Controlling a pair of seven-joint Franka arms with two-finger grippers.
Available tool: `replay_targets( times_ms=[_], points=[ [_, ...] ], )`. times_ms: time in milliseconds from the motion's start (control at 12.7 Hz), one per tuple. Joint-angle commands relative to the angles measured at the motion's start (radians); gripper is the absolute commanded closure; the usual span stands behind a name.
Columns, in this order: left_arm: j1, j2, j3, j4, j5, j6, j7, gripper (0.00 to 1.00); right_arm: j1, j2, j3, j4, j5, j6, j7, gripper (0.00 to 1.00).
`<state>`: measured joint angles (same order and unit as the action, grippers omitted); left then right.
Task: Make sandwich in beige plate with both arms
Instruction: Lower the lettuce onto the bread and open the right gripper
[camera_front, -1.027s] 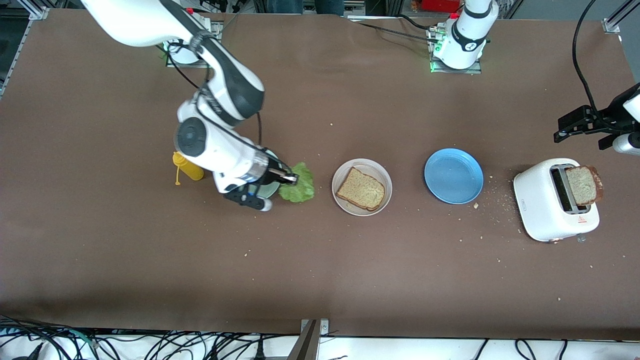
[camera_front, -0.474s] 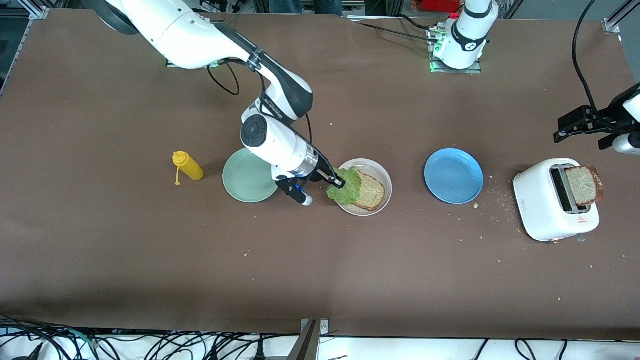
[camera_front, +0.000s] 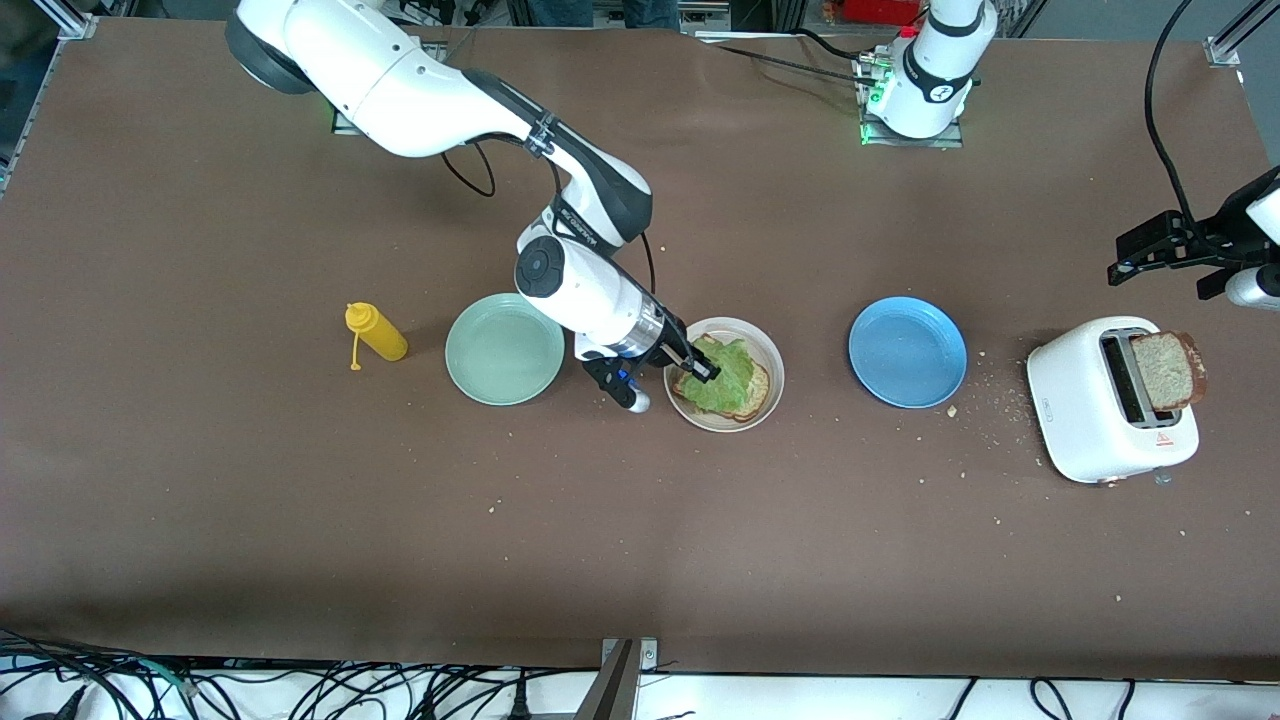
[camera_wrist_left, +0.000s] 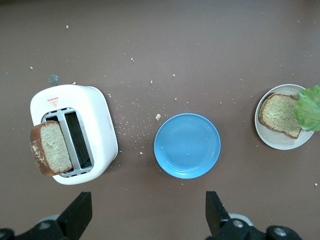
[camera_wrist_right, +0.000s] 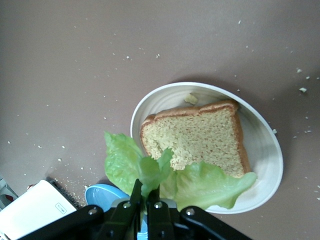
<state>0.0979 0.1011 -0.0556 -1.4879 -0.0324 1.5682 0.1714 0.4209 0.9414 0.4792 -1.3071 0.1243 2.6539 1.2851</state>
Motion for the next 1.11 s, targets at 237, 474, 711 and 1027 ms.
replay_targets(
  times_ms=[237,474,711,1027],
  points=[
    [-0.001,0.011,-0.001,0.026,0.014,-0.008,-0.003,0.0,0.038,0.051,-0.025,0.048,0.001,0.015,0.002,1.0],
    [0.0,0.011,-0.001,0.026,0.014,-0.01,-0.003,0.0,0.044,0.056,-0.037,0.048,0.0,0.015,0.003,1.0],
    [0.0,0.011,-0.001,0.026,0.014,-0.008,-0.003,0.0,0.044,0.059,-0.037,0.046,0.001,0.017,0.013,0.01],
    [0.0,0.009,-0.001,0.026,0.014,-0.008,-0.003,0.0,0.044,0.059,-0.037,0.046,0.001,0.017,0.013,0.01]
  ],
)
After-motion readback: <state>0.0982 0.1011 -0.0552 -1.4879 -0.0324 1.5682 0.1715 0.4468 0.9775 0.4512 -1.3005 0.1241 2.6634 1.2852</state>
